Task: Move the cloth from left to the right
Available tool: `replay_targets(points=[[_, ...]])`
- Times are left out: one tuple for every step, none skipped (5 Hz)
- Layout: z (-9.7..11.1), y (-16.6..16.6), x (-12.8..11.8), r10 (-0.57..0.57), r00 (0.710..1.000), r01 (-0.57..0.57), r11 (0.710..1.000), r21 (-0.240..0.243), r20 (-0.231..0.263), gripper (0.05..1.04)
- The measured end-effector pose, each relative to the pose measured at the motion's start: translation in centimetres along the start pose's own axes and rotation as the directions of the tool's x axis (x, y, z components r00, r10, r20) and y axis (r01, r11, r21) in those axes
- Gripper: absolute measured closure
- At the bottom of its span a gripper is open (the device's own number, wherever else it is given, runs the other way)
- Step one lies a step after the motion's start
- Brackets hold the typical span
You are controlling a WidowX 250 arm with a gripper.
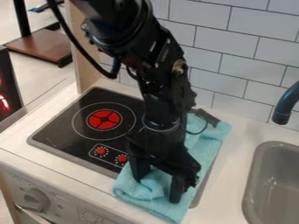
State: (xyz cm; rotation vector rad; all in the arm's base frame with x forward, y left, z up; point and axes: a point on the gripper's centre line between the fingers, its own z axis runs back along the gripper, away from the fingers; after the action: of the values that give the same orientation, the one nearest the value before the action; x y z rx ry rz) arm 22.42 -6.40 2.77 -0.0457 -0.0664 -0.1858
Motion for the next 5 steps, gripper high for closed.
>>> replay_targets(points=[[0.3,0.1,0.4,0.001,1.000,-0.001,1.000,-0.004,0.005,0.083],[1.5,0.1,0.9,0.004,0.999,-0.004,1.000,-0.016,0.045,0.083],[3.5,0.2,1.0,0.016,0.995,-0.012,0.999,-0.038,0.096,0.083],[5.8,0.7,0.9,0.032,0.987,-0.024,0.999,-0.048,0.158,0.083],[6.3,1.0,0.8,0.023,0.986,-0.016,0.999,-0.046,0.167,0.083]])
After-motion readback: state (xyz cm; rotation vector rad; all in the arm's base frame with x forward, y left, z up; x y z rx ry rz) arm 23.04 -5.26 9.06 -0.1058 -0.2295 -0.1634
